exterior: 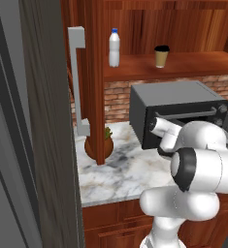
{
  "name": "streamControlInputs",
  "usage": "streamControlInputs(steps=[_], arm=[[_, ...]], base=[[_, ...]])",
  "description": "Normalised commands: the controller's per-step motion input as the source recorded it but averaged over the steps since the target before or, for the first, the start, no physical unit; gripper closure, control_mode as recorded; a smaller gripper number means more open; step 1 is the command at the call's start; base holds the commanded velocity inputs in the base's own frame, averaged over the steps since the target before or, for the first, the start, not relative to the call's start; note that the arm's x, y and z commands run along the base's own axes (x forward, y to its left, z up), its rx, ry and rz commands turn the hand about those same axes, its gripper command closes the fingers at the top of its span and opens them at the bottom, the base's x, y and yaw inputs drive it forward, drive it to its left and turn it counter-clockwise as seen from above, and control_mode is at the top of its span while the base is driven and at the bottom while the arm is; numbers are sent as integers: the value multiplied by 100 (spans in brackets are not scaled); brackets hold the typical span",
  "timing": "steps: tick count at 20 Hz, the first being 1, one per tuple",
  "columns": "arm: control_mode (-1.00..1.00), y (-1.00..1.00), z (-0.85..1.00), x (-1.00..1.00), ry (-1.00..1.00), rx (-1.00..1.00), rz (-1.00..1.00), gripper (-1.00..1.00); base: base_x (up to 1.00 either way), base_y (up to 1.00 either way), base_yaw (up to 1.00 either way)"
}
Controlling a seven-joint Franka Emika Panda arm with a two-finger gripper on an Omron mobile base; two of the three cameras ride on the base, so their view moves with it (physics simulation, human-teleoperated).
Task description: Sort all alcoholic drinks to one cabinet, and non-alcoholic drinks to the other.
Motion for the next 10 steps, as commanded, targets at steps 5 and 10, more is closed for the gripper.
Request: streamControlInputs(steps=[5,10], arm=[[-100,-7,-9,6,3,-2,-2,-100],[-100,-4,-1,2,2,-6,-2,-100]], base=[[0,0,0],[0,0,0]])
